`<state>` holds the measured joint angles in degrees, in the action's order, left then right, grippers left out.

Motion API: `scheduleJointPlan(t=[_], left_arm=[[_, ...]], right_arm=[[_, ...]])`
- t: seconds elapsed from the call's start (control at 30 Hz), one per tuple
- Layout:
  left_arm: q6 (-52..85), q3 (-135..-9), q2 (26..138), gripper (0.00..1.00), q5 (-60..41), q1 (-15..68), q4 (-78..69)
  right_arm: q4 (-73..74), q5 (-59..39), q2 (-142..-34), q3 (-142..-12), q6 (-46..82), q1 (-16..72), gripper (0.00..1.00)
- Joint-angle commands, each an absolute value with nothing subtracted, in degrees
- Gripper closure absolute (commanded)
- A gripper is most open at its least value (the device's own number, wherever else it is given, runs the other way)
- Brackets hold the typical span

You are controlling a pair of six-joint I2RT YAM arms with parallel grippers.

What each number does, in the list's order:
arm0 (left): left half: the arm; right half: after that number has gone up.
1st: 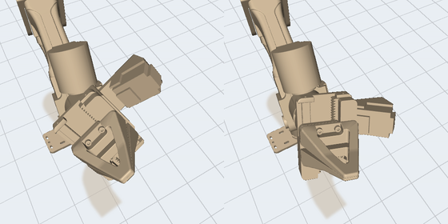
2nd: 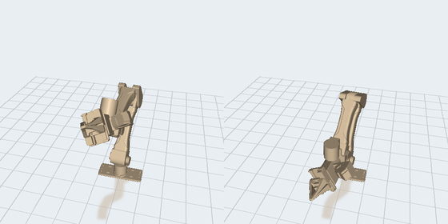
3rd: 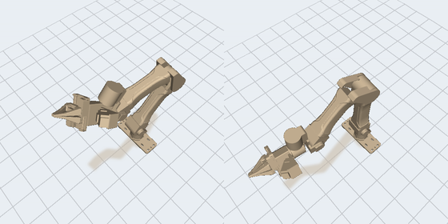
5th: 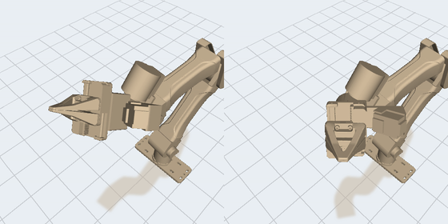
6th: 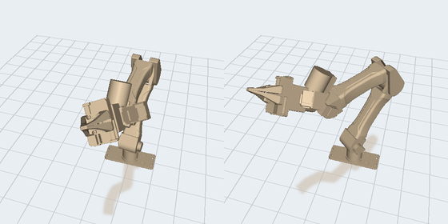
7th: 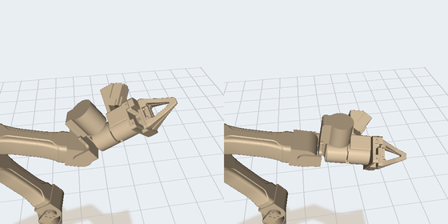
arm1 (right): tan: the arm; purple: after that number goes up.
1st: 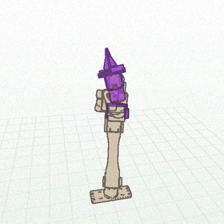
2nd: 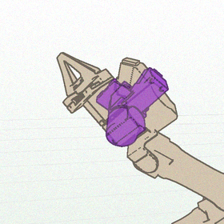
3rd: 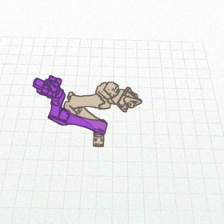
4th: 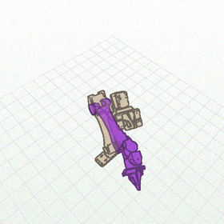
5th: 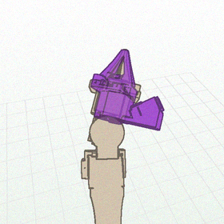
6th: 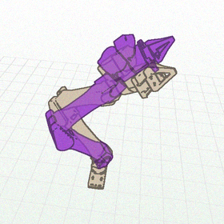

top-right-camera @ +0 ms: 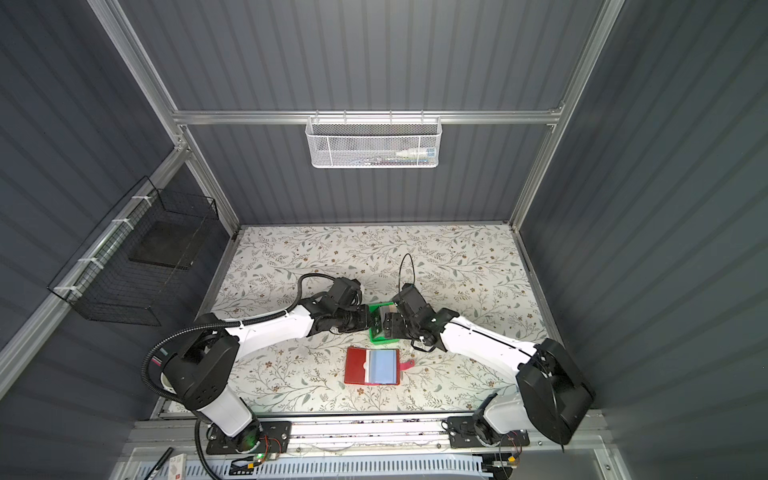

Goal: Put the credit cards into the card holder

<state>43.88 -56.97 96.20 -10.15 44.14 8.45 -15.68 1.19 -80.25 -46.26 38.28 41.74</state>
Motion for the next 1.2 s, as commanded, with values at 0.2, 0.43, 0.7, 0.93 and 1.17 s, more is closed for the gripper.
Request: scheduleJointPlan(t=[0.2,0.43,0.7,0.93,1.17], left_arm=[[42.3,-59.1,99.4,0.84,-12.0,43.2,6.3],[42.3,-59.5,100.5,0.84,-12.6,42.8,5.6],[42.7,-58.1,100.4,0.86,-12.5,42.8,5.2],[42.7,-56.6,100.3,0.87,-11.8,42.7,5.2],[42.6,-55.9,100.8,0.87,-11.7,42.7,5.1]], right_arm=[[-15.1,0.7,-87.5,-51.5,34.7,40.7,0.18],[-14.3,0.3,-91.2,-52.6,34.2,40.6,0.17],[-13.5,0.6,-93.4,-52.2,34.3,40.6,0.17],[-13.8,1.6,-93.4,-52.2,34.5,40.0,0.17],[-13.9,2.0,-91.5,-51.6,34.3,39.1,0.18]])
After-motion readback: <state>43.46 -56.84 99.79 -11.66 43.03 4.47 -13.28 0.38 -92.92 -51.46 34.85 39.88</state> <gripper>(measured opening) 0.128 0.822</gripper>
